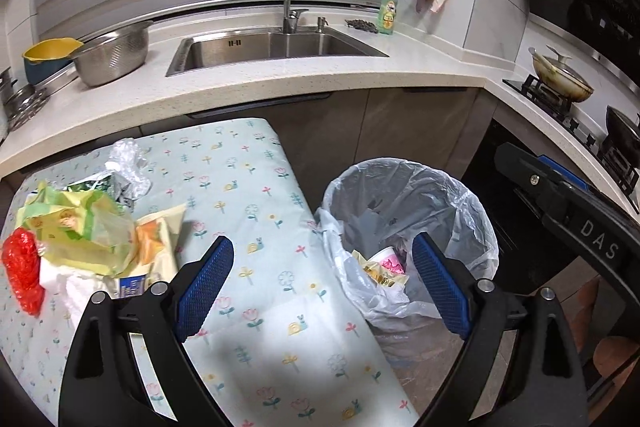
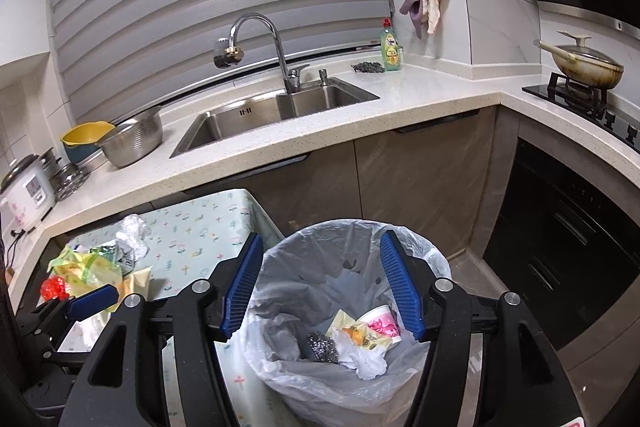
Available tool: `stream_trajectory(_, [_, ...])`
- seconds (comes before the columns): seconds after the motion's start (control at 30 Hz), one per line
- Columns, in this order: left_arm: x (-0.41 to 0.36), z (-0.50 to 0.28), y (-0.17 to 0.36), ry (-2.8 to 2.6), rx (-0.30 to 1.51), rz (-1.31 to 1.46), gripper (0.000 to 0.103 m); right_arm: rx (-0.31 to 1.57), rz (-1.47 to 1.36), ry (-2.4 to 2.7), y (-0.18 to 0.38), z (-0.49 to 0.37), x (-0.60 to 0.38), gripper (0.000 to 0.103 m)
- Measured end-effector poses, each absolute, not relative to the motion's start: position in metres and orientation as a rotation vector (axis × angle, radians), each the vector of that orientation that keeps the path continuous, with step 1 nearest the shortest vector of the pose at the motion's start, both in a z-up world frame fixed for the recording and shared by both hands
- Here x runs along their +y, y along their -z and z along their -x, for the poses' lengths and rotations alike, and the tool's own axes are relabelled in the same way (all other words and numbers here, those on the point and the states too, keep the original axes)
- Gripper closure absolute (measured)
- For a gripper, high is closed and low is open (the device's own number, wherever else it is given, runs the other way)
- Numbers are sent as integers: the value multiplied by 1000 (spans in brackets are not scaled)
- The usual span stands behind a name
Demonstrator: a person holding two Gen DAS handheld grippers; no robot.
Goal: Collect trash
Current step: 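Move both tools back over the remaining trash on the table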
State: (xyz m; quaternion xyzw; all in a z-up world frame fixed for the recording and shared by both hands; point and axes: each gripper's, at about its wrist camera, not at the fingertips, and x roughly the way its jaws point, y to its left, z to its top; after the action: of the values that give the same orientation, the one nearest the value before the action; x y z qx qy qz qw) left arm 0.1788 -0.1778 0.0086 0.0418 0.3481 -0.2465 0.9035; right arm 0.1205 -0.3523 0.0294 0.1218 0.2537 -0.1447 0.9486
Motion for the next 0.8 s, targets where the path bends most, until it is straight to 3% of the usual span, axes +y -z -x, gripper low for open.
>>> stream_trajectory(0.3, [-119, -169, -26, 436, 699, -45, 12, 499, -224, 244, -49, -112, -304, 33])
stream_trajectory(0.8, [-10, -166, -23, 300, 721, 20, 12, 521, -198, 120, -52, -113, -208, 32])
